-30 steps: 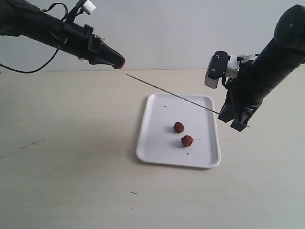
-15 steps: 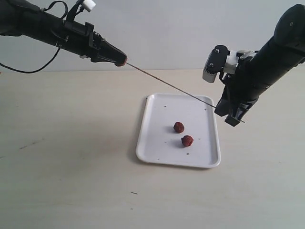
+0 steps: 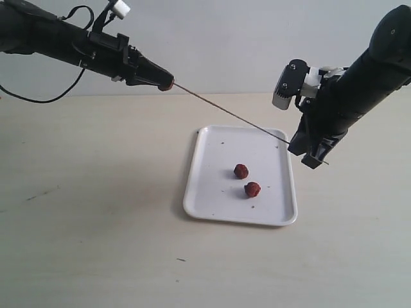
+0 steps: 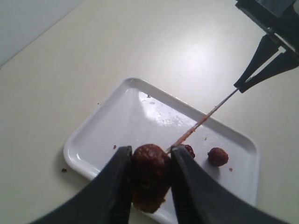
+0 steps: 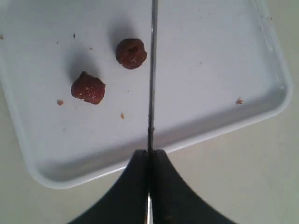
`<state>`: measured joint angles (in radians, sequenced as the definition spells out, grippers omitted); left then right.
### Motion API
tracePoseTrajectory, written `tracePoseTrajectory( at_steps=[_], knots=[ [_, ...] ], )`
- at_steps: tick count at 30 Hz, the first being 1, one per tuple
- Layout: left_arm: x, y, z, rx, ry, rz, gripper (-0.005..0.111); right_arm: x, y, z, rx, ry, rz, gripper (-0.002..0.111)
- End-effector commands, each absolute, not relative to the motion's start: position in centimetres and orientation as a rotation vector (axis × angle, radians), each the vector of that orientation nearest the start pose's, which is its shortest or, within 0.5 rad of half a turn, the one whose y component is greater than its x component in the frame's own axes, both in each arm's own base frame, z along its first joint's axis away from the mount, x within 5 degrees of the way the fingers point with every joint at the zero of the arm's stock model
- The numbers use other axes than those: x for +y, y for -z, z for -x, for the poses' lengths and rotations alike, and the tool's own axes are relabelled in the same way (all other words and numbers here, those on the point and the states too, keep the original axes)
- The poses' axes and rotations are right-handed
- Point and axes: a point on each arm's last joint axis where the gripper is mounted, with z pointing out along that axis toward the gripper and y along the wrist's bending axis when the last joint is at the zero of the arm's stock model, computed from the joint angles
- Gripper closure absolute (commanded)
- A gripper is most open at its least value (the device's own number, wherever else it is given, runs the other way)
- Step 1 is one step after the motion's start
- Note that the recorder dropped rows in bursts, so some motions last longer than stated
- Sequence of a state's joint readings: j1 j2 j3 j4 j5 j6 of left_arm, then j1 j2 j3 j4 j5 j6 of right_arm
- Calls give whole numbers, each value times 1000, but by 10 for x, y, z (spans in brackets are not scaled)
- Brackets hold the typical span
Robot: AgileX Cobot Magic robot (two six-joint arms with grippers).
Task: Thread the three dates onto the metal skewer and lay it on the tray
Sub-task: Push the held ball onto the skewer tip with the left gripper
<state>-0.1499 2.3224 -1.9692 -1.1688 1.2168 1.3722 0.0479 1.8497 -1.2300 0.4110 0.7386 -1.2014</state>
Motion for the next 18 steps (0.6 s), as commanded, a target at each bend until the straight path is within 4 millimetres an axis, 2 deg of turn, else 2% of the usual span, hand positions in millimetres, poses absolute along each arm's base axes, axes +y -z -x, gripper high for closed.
tracePoseTrajectory(
  at_steps=[1, 6, 18],
  knots=[
    [-155, -227, -473, 1836, 1112, -1142, 78, 42, -194, -371, 2384, -150, 1270, 108],
    [-161, -226, -471, 1834, 1115, -1162, 78, 43, -194, -373, 2377, -155, 1247, 108],
    [-193, -223, -458, 1805, 1118, -1281, 78, 45, -196, -376, 2353, -160, 1187, 108]
  ],
)
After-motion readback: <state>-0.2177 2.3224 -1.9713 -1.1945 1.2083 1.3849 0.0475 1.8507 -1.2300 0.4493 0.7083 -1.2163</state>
